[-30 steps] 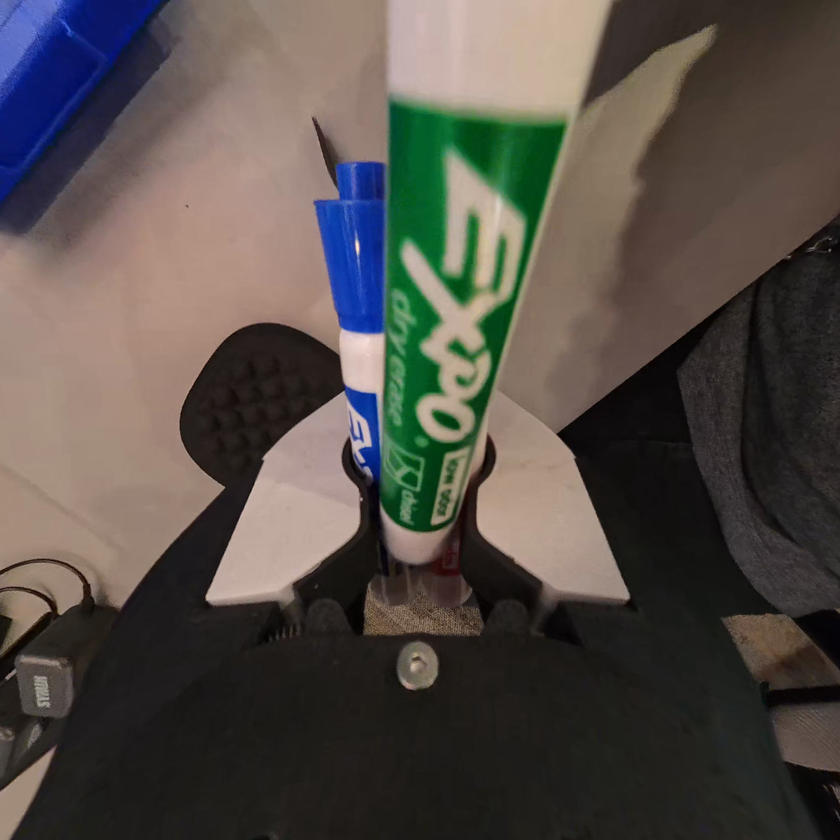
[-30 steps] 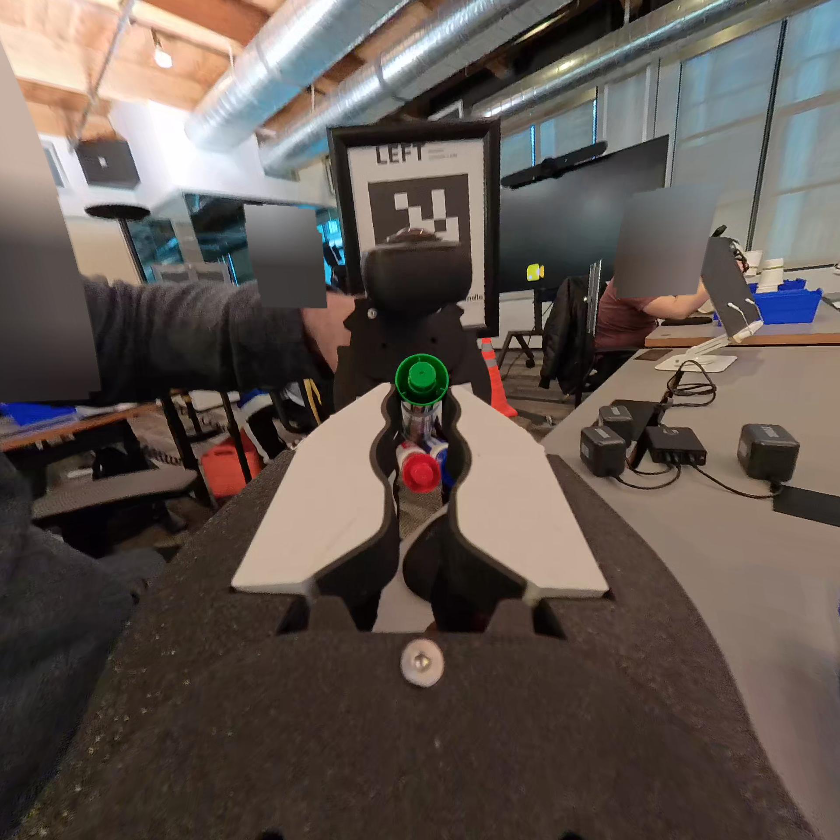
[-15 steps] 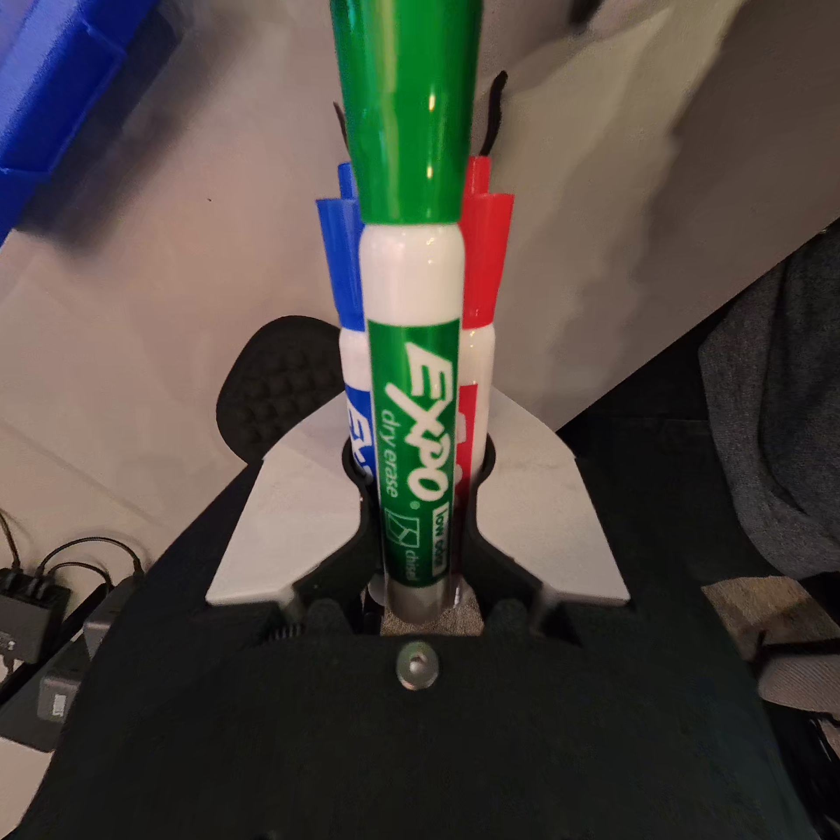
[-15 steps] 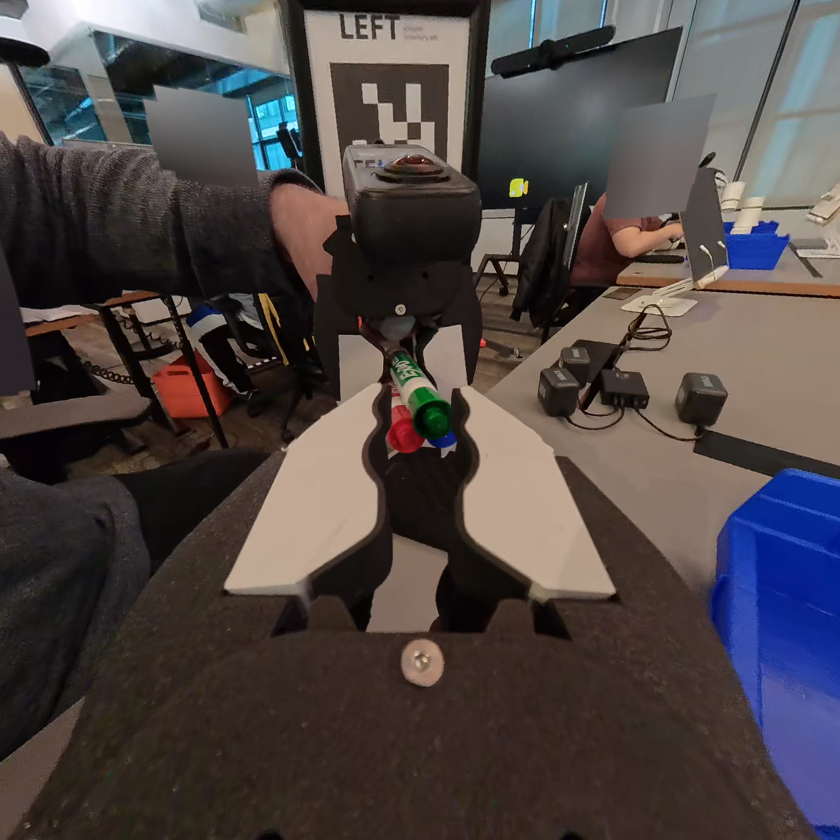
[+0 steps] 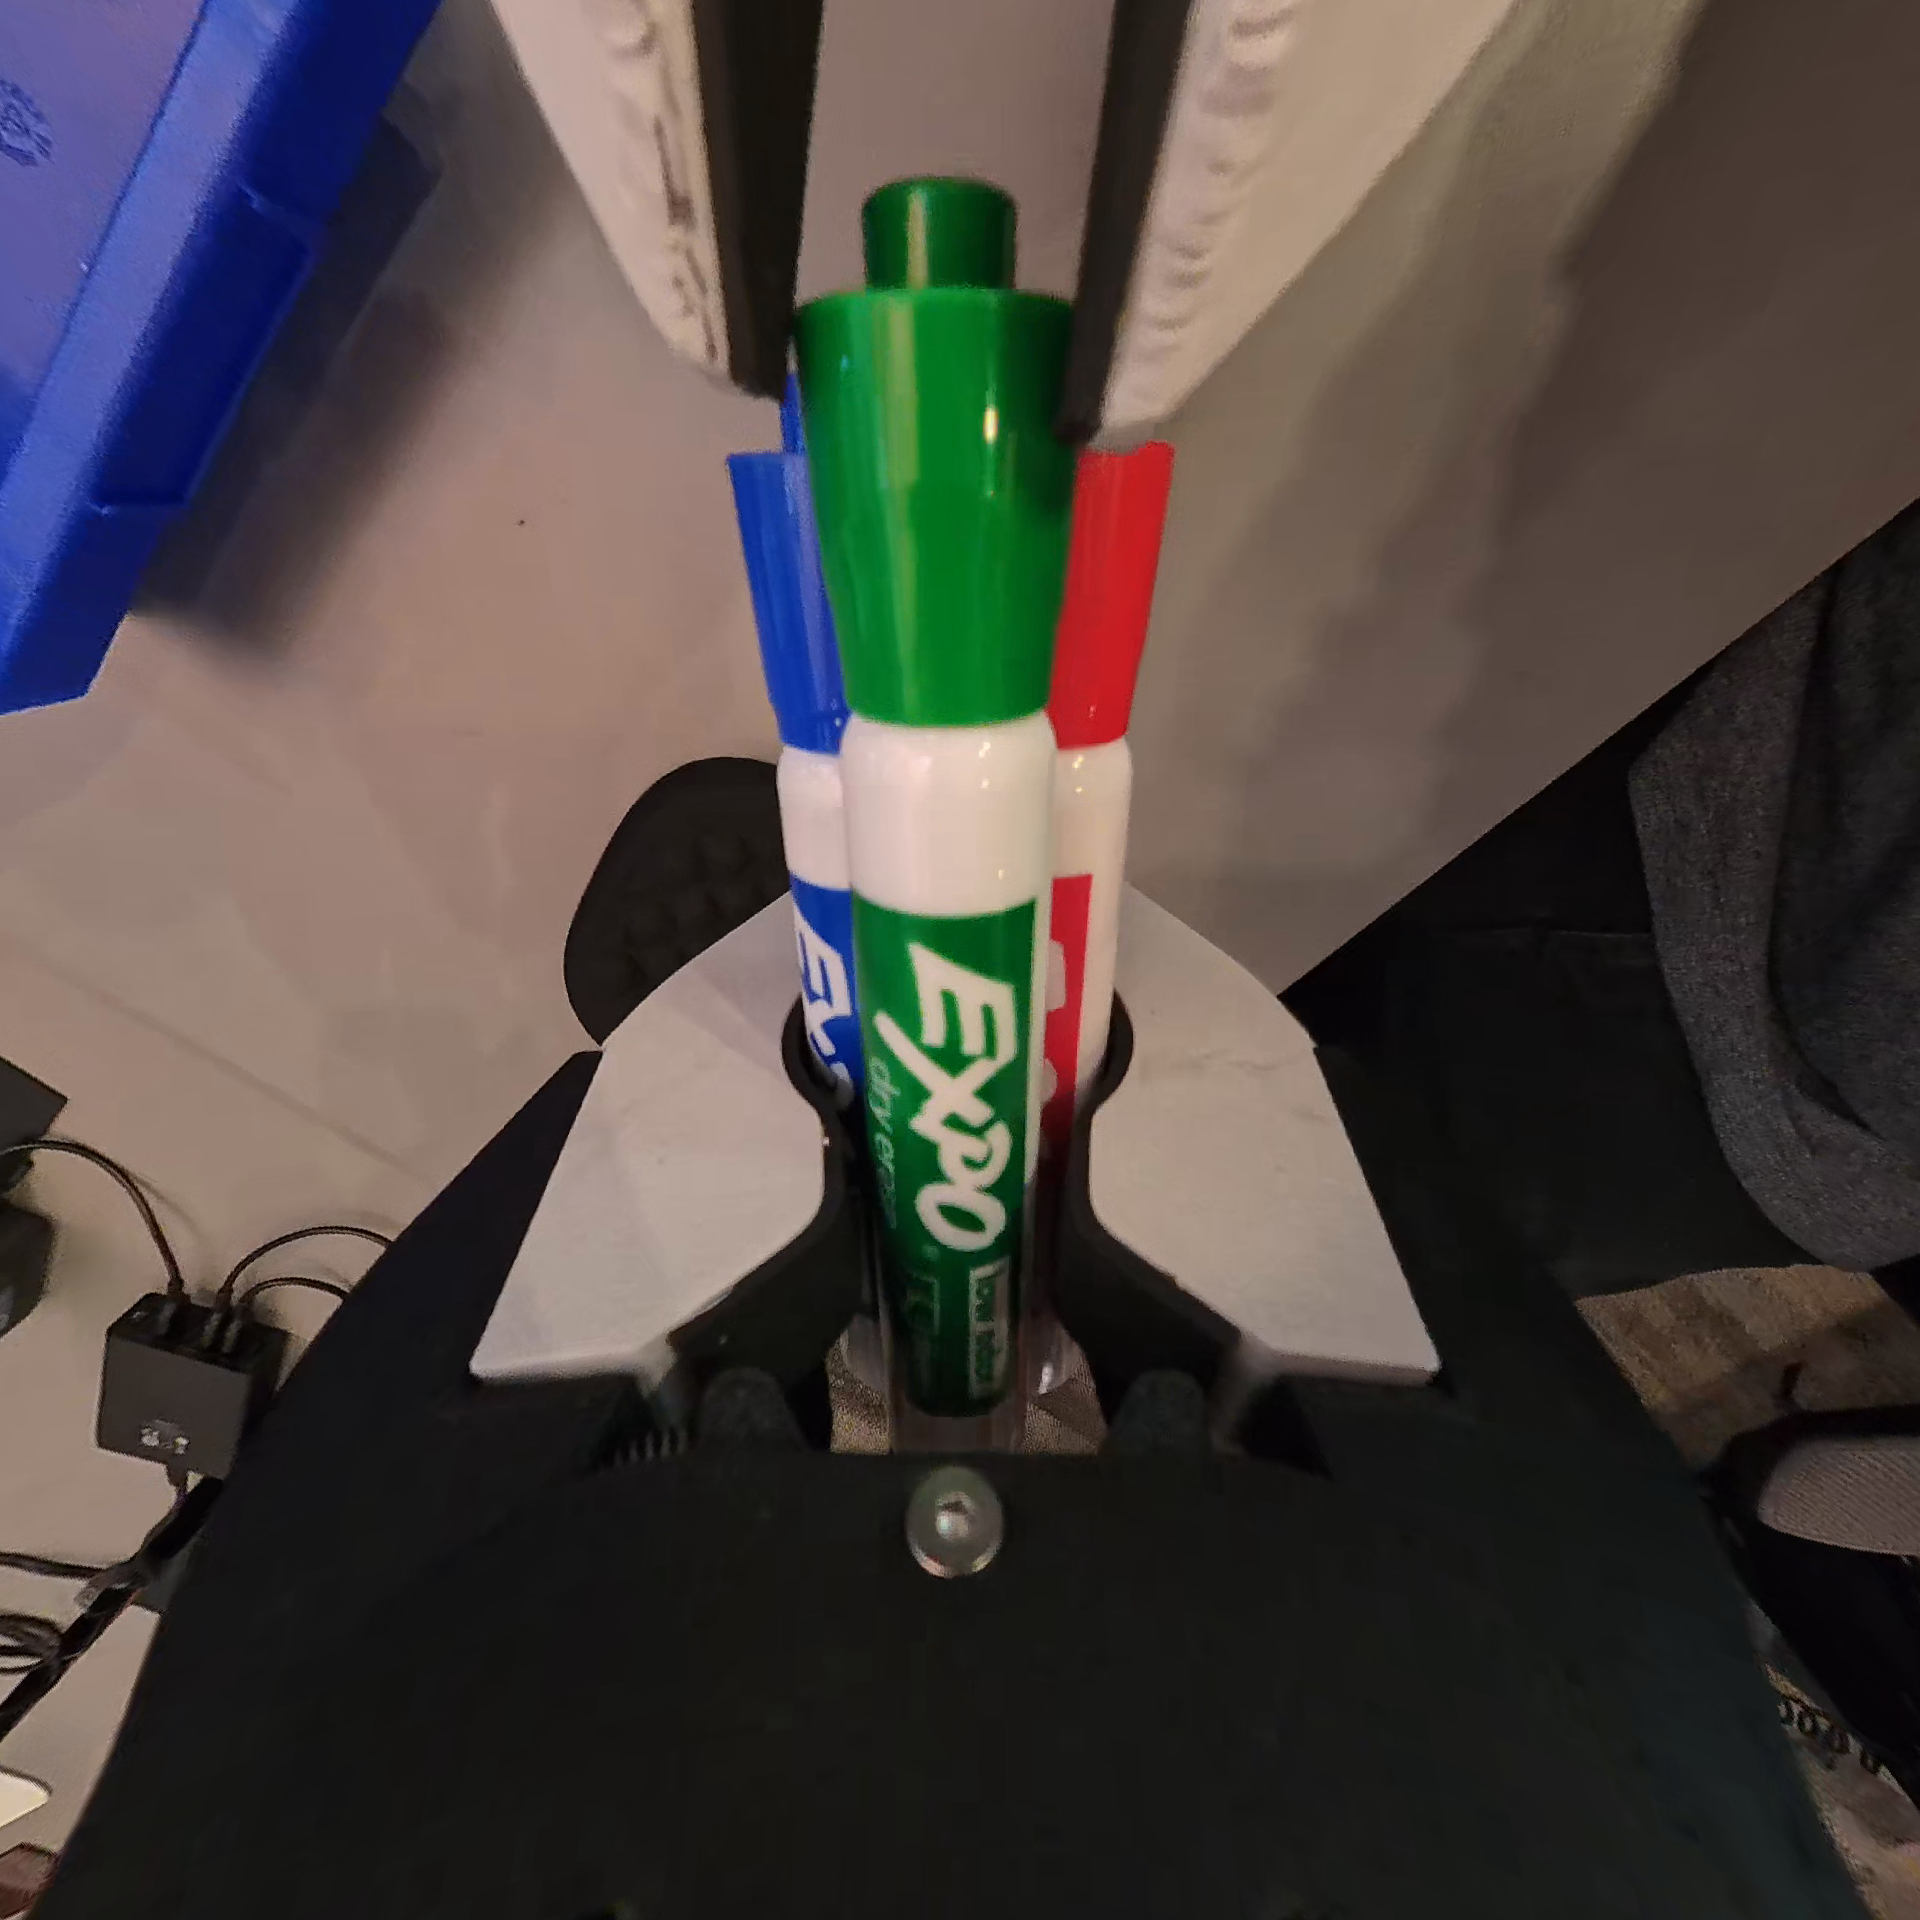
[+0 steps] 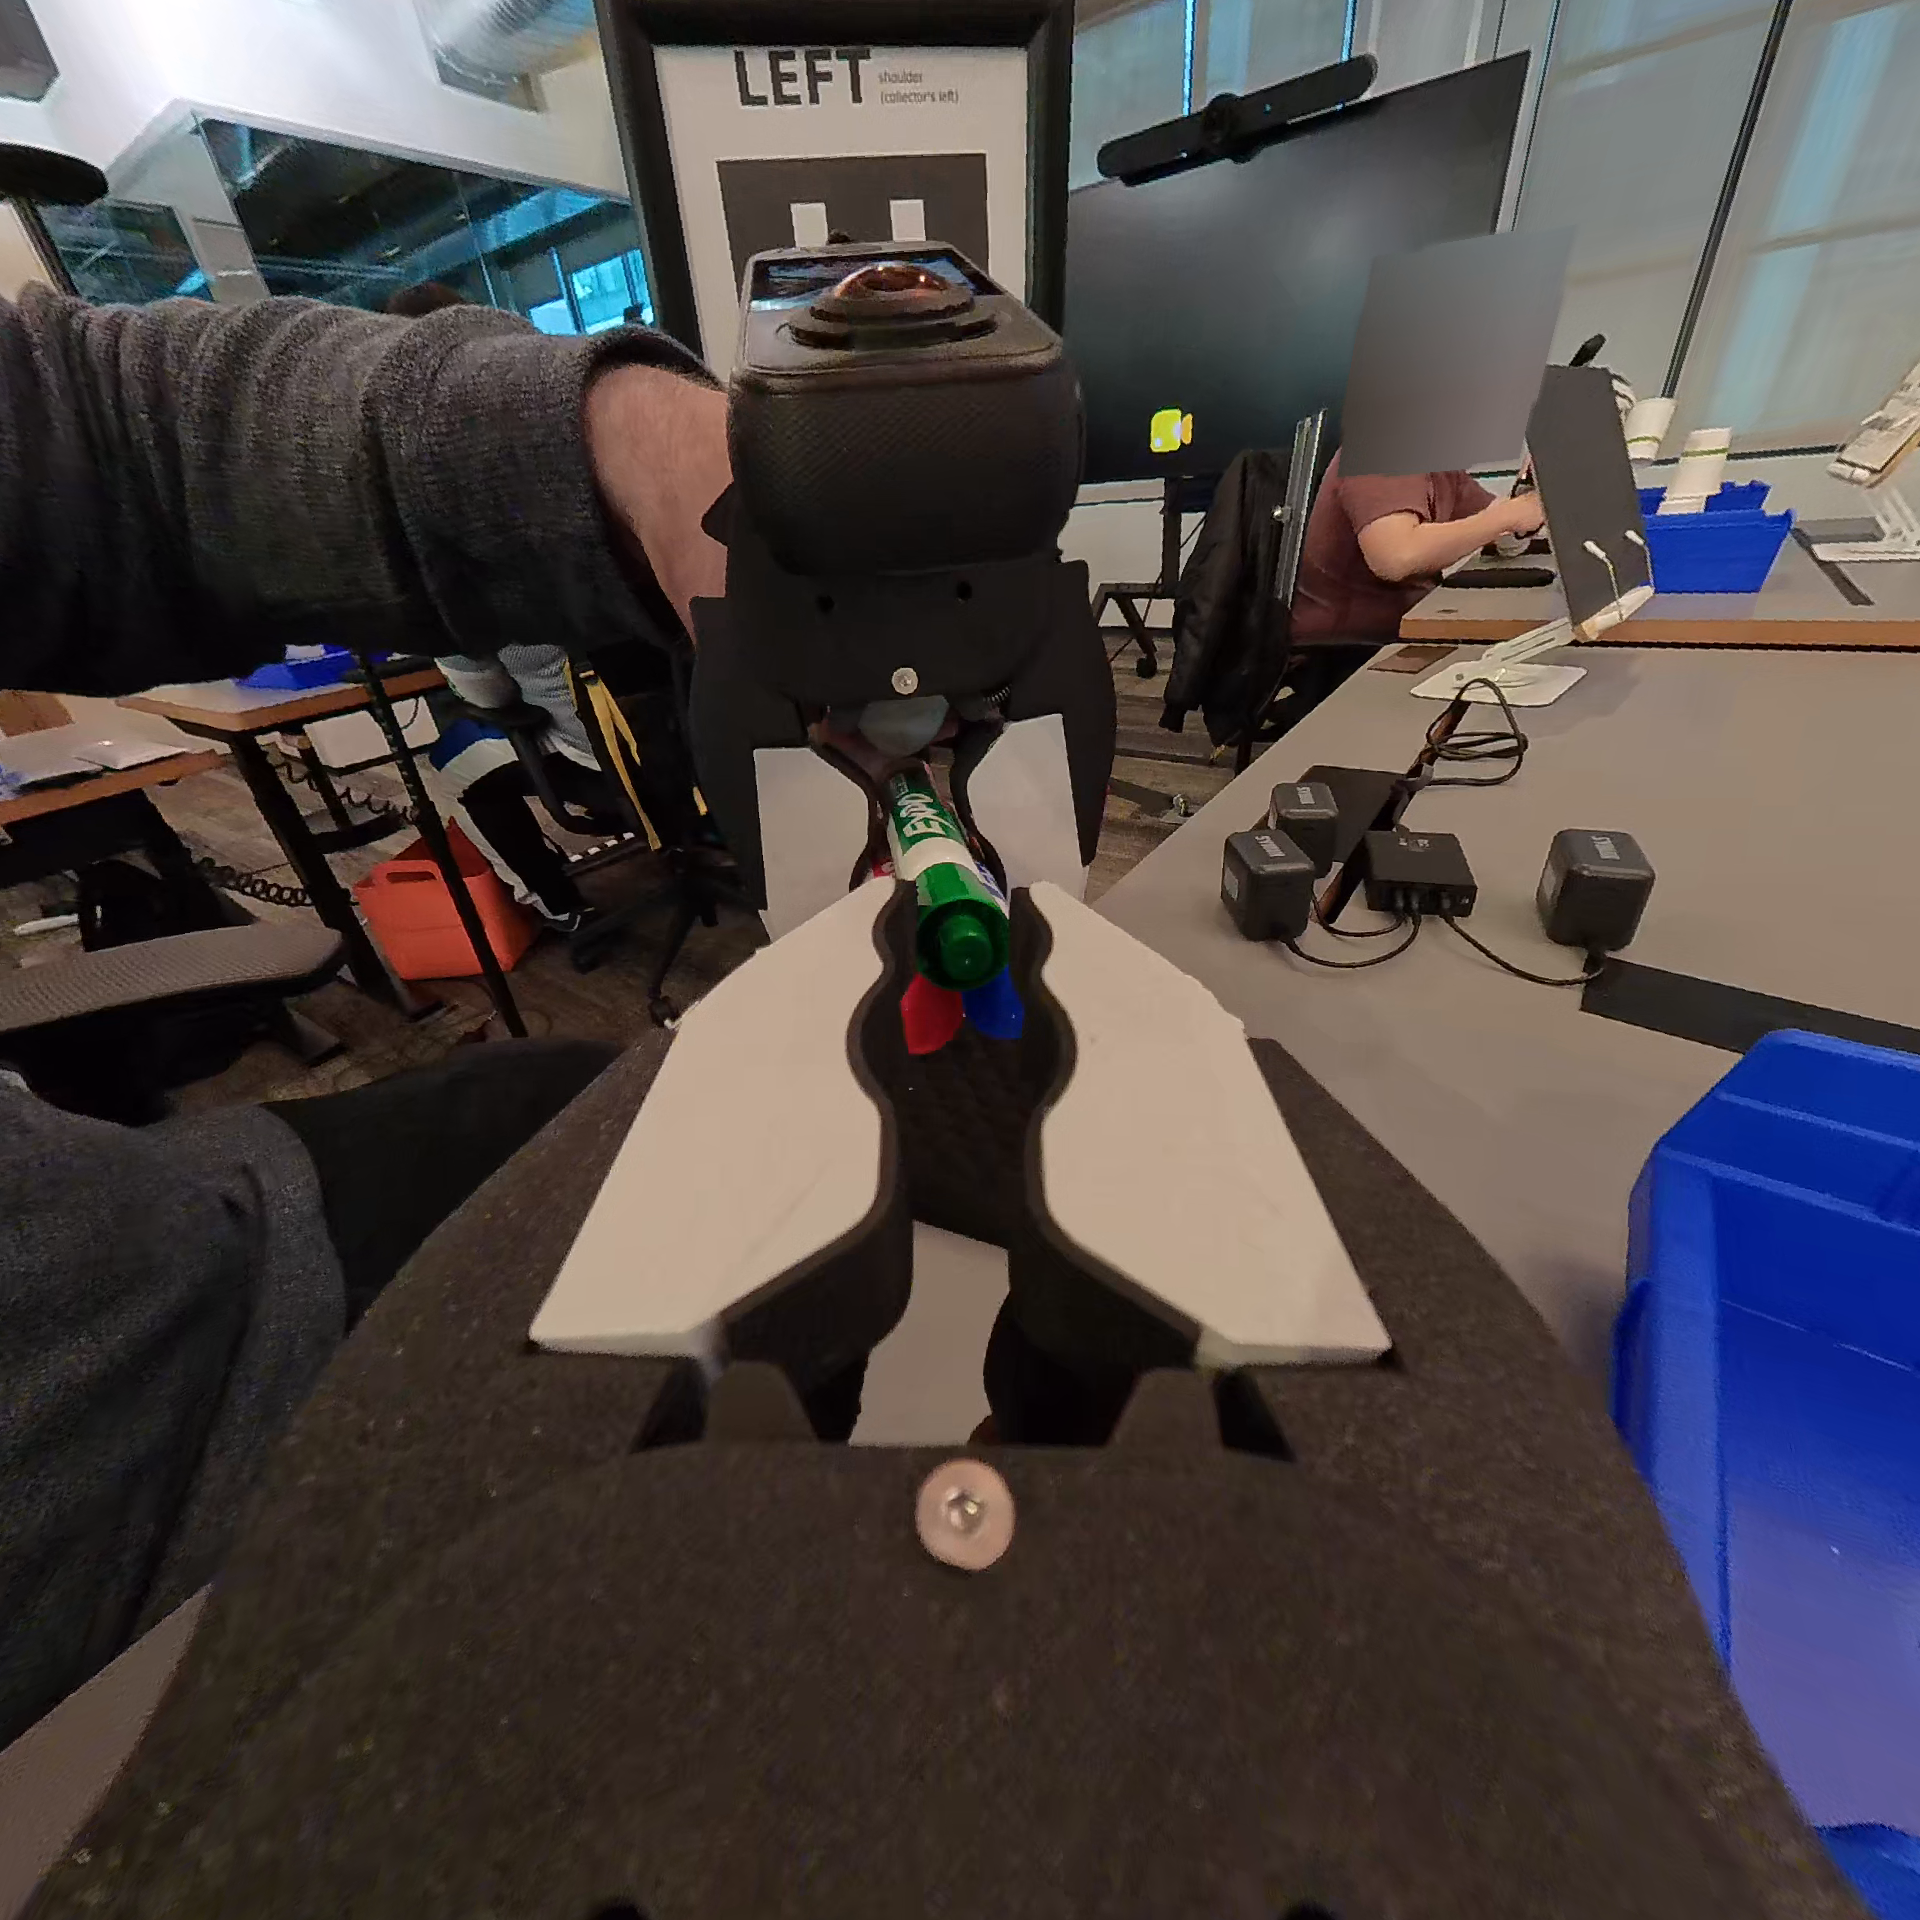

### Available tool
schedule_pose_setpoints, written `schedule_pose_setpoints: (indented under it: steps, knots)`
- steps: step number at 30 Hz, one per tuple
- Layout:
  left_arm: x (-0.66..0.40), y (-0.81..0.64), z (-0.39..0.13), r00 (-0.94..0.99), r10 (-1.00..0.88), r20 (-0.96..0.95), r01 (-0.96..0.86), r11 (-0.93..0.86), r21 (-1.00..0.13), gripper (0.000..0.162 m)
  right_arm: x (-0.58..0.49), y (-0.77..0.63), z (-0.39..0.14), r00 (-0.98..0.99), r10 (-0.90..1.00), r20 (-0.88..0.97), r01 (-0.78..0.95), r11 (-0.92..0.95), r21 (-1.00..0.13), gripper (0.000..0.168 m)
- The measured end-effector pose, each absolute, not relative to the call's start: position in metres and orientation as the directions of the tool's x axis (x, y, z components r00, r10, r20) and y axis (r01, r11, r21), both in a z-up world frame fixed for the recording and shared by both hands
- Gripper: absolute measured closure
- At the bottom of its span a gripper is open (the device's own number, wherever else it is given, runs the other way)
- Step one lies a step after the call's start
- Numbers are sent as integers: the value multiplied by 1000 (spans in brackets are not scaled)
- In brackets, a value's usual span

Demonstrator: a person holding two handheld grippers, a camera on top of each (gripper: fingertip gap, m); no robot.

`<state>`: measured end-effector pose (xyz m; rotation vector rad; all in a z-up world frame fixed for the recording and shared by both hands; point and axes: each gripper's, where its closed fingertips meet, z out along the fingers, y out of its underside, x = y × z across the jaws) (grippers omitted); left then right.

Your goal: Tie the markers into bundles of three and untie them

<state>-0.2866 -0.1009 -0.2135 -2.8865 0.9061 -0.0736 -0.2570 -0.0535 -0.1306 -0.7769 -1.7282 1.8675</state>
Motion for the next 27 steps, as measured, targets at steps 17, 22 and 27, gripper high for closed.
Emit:
schedule_pose_setpoints:
  steps: [17, 22, 27]
  knots:
    - [-304, -116, -220, 842, -539, 0, -537, -838, -96, 119, -239, 8, -235, -721, 684, 110, 261, 415, -871, 141]
    - [-305, -121, -227, 846, -533, 8, -531, -843, -88, 119, -251, 8, -290, -755, 637, 155, 293, 540, -789, 142]
    - [-304, -120, -230, 843, -537, 15, -534, -841, -81, 119, -261, -2, -313, -791, 597, 135, 317, 588, -744, 153]
